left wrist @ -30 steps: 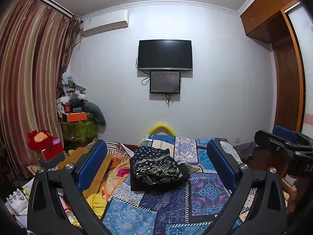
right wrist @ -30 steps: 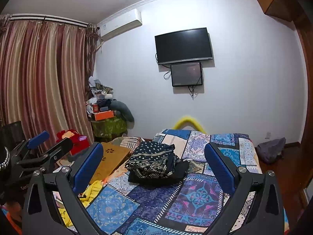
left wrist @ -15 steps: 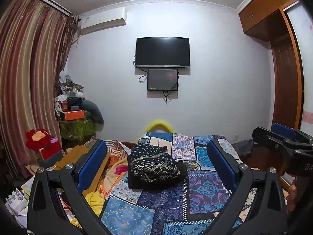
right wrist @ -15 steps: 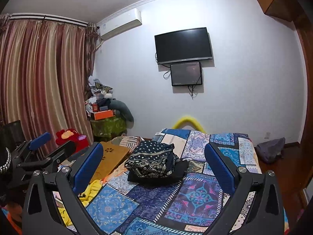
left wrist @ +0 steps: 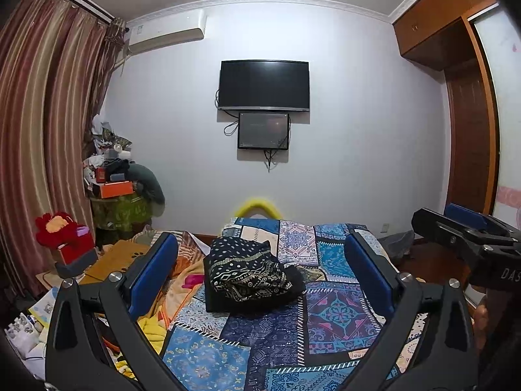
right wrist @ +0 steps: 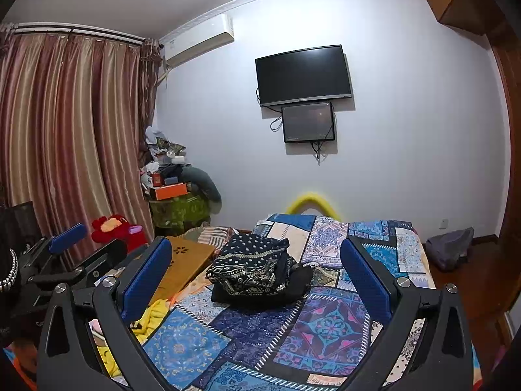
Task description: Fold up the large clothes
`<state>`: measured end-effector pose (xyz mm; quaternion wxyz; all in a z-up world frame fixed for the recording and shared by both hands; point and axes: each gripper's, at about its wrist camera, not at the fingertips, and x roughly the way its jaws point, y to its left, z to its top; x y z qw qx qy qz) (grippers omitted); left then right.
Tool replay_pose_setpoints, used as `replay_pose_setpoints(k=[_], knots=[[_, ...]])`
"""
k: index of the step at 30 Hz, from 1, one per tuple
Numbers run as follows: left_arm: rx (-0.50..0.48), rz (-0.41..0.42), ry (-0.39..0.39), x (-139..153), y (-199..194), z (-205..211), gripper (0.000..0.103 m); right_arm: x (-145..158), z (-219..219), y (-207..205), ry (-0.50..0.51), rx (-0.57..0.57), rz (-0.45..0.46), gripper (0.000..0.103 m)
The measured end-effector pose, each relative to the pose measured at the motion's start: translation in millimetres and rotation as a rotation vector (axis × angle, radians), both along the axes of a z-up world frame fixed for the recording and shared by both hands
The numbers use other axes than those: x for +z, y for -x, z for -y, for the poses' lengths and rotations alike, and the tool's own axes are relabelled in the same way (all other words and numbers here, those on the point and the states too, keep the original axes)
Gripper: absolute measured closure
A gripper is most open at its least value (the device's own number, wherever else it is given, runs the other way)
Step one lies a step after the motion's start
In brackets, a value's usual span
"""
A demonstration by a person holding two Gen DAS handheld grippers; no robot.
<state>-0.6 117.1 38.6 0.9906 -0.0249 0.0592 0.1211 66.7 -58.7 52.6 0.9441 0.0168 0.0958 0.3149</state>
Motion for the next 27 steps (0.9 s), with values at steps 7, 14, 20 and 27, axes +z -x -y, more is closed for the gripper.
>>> replay_pose_setpoints(k=[7, 14, 20, 27], knots=[[-0.006, -0.005, 0.006, -0.1, 1.1, -0.8, 0.001, -2.3, -2.4, 1.1, 0.005, -0.012, 0.009, 0.0], [-0.009, -0.008, 0.004, 0.5, 0.4, -0.5, 0.001, -3.4, -4.7, 2.1, 0.012, -0.02, 0.01, 0.0], [-0.007, -0.006, 0.012, 1.0, -0.2, -0.9, 0.001, -5.3, -5.3, 0.8, 0.02, -0.024, 0.006, 0.0], [-0.01, -0.008, 0.043, -1.5, 0.4, -8.6, 0.001, -7.0, -6.8, 0.3, 0.027, -0.023, -0.001, 0.0]])
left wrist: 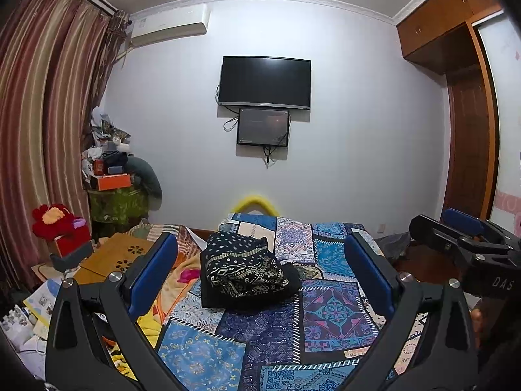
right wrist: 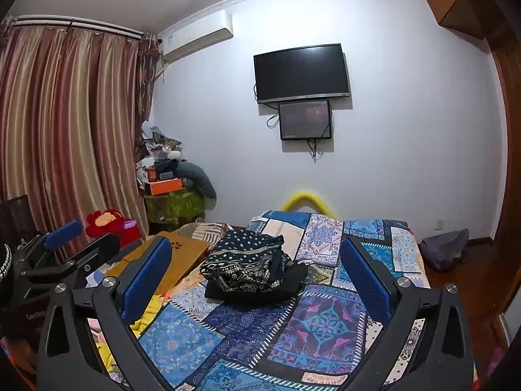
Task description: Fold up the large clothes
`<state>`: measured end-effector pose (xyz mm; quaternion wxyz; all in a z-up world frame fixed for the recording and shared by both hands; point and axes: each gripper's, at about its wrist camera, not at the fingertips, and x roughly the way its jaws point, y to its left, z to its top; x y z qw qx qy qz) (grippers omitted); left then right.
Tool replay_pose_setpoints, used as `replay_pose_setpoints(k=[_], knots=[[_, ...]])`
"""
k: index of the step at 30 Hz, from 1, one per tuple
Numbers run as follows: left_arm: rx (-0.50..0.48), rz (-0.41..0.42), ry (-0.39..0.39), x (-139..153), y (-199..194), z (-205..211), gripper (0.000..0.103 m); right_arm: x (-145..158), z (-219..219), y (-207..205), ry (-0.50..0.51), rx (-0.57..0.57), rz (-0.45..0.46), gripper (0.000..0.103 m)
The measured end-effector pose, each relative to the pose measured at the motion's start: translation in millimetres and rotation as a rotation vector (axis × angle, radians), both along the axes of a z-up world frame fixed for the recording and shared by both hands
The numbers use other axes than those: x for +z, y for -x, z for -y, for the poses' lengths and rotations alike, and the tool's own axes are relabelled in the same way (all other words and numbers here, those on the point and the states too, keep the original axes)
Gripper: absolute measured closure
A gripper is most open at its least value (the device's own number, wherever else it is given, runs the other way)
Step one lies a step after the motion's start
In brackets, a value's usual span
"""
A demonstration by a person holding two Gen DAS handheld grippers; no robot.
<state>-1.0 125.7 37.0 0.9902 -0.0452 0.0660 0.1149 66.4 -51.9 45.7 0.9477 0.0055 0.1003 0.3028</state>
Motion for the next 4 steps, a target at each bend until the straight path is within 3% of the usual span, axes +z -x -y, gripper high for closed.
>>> replay_pose_setpoints(k=[4], knots=[[0.011, -0.014, 0.015, -3.5, -0.9, -6.7, 0.001, -1.5, -2.5, -1.7, 0.009, 0.003, -0.006, 0.0]])
